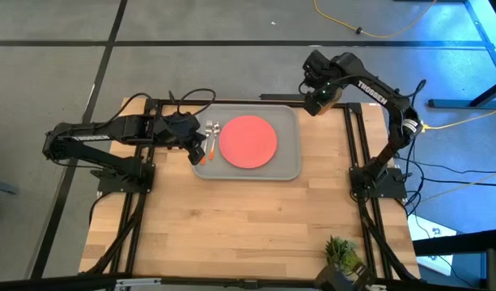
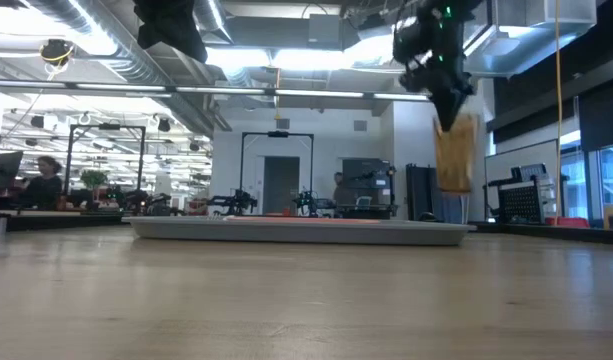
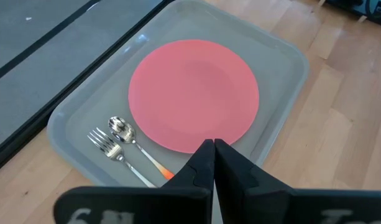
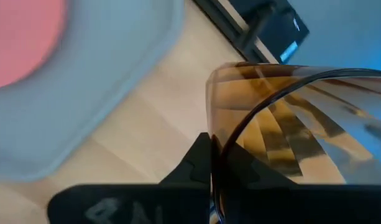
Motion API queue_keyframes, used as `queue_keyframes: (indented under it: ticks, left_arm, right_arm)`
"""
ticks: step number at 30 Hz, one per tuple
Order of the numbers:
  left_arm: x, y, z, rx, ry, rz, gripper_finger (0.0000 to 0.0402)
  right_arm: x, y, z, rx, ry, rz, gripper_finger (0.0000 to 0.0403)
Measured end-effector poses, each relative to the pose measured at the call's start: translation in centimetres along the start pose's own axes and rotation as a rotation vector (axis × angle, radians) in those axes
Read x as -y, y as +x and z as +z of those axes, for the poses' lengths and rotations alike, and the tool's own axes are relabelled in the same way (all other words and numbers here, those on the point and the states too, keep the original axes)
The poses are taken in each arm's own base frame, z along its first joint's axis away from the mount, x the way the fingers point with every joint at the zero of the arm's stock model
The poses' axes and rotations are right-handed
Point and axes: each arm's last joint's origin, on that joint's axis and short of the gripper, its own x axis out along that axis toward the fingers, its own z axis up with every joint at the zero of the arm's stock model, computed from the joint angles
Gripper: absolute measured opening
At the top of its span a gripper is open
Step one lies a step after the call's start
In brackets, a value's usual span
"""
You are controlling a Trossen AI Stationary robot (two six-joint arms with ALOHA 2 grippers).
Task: Pick and place plate/cup/fork/spoon on tray
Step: Put the orange cup on the gray tray to the top right of the pink plate
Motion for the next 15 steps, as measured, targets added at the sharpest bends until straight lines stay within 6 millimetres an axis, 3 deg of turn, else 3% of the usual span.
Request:
queue_keyframes:
  ticks: [4,8,15]
  left_arm:
    - [0.0,0.0,0.0,0.000,0.000,0.000,0.0000]
    - [0.0,0.0,0.0,0.000,0.001,0.000,0.0000]
    - [0.0,0.0,0.0,-0.001,0.000,-0.003,0.0000]
  right_arm:
    - [-2.0,-2.1,0.9,0.028,-0.065,0.043,0.0010]
    - [-4.1,-2.8,2.7,0.069,-0.135,0.094,0.0010]
    - [-6.5,-0.3,6.5,0.019,-0.248,0.112,0.0010]
